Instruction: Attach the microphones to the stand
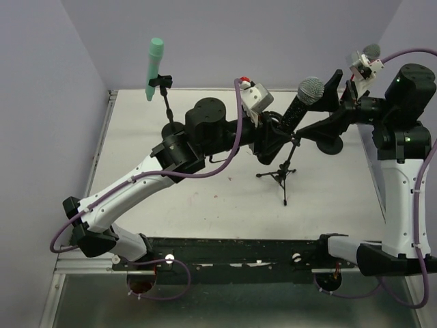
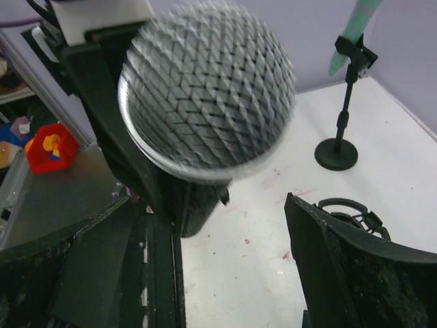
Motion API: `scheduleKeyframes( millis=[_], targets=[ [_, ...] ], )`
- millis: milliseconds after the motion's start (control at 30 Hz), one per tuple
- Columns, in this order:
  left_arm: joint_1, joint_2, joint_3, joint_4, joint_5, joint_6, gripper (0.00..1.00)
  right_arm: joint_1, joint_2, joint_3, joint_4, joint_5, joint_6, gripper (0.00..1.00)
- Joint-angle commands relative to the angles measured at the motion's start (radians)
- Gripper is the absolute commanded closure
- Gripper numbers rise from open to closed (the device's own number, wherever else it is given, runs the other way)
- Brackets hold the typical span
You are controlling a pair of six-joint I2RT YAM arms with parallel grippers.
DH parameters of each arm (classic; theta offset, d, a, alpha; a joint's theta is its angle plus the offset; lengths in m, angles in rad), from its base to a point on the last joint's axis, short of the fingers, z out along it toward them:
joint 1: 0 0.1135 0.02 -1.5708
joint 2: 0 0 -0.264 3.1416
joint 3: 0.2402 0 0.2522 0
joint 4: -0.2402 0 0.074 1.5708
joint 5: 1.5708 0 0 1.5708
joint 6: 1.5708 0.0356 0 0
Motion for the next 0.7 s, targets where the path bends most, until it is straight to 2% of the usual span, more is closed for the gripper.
scheduleKeyframes(
  millis=[0, 67, 133, 267, 333, 400, 467, 600, 667],
  targets=[
    [0.0, 0.034, 0.065, 0.033, 0.087, -0.059, 1.0, -0.003, -0.028, -0.035, 0.322, -0.047, 0.342, 0.01],
    [0.0, 0.049, 0.074, 0.037, 0.099, -0.072, 1.0, -0.002, -0.03, -0.066, 0.397, -0.036, 0.431, 0.01],
    [0.0, 0.057, 0.075, 0.046, 0.107, -0.083, 1.0, -0.003, -0.033, -0.1, 0.507, -0.03, 0.551, 0.06],
    [0.0, 0.065, 0.078, 0.053, 0.114, -0.089, 1.0, -0.002, -0.033, -0.212, 0.884, -0.028, 0.903, 0.22],
    [0.0, 0.066, 0.08, 0.053, 0.114, -0.089, 1.0, 0.0, -0.03, -0.285, 1.195, -0.025, 1.162, 0.24],
    [0.0, 0.069, 0.082, 0.052, 0.114, -0.088, 1.0, 0.001, -0.013, -0.36, 1.615, 0.004, 1.488, 0.25],
    [0.002, 0.071, 0.083, 0.052, 0.116, -0.089, 1.0, 0.003, 0.016, -0.375, 1.842, 0.03, 1.67, 0.25],
    [0.0, 0.08, 0.094, 0.046, 0.116, -0.091, 1.0, 0.004, 0.03, -0.339, 1.838, 0.027, 1.668, 0.26],
    [0.0, 0.089, 0.106, 0.04, 0.114, -0.091, 1.0, 0.007, 0.027, -0.338, 1.841, 0.027, 1.67, 0.31]
  ],
)
